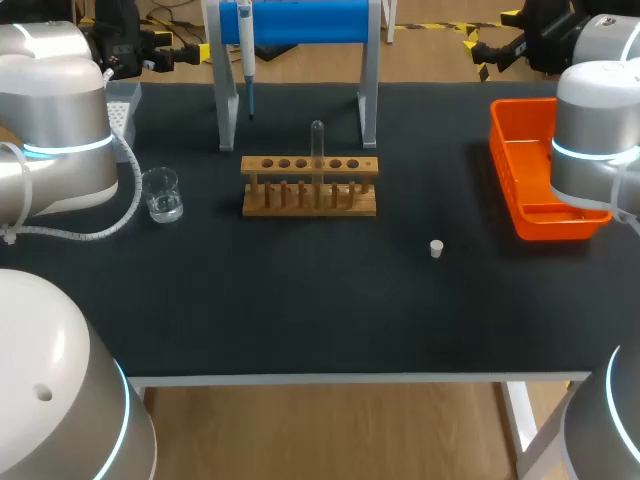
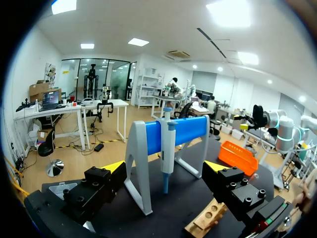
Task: Invert the test tube, pick up the pipette, mount the tip to pipette, aspirate from beaker and dispense into the tube, eject the tip, return the pipette, and cap with the stopper.
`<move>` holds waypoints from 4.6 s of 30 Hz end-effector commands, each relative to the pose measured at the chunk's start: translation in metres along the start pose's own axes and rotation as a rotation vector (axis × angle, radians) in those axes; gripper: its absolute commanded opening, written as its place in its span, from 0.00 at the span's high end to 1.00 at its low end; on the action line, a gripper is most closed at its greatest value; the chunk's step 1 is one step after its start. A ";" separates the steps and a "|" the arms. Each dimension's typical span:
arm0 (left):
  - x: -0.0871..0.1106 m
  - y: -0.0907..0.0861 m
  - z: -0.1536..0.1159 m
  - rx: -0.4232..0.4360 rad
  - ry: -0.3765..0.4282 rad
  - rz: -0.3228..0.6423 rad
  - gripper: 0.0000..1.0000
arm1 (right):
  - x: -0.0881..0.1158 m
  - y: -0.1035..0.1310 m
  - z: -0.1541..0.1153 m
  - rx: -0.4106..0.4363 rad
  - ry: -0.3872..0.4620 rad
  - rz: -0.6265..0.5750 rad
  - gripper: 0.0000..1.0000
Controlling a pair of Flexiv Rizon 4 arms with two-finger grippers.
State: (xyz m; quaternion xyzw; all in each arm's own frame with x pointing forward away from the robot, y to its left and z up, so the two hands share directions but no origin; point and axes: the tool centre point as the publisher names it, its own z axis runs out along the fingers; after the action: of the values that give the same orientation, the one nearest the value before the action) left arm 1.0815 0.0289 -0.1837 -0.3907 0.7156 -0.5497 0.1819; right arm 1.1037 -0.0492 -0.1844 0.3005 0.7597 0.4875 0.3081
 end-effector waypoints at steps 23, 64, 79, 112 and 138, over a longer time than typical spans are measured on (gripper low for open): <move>0.000 -0.001 0.000 -0.004 0.002 -0.001 0.00 | 0.068 -0.007 -0.024 -0.031 0.206 -0.082 0.00; 0.009 0.001 0.000 -0.019 0.017 0.029 0.00 | 0.271 -0.044 -0.076 -0.271 0.823 -0.201 0.00; 0.165 0.080 -0.017 -0.069 0.208 0.269 0.00 | 0.271 -0.044 -0.076 -0.271 0.823 -0.201 0.00; 0.186 0.117 -0.032 -0.128 0.238 0.238 0.00 | 0.271 -0.044 -0.076 -0.271 0.823 -0.201 0.00; 0.186 0.117 -0.032 -0.128 0.238 0.238 0.00 | 0.294 -0.001 0.025 -0.406 1.011 -0.060 0.00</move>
State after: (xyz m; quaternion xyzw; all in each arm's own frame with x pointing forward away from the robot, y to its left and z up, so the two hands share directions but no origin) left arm 0.8996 -0.0814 -0.2512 -0.2465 0.8054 -0.5214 0.1368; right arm 0.9236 0.1783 -0.2338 -0.0337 0.7248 0.6881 -0.0036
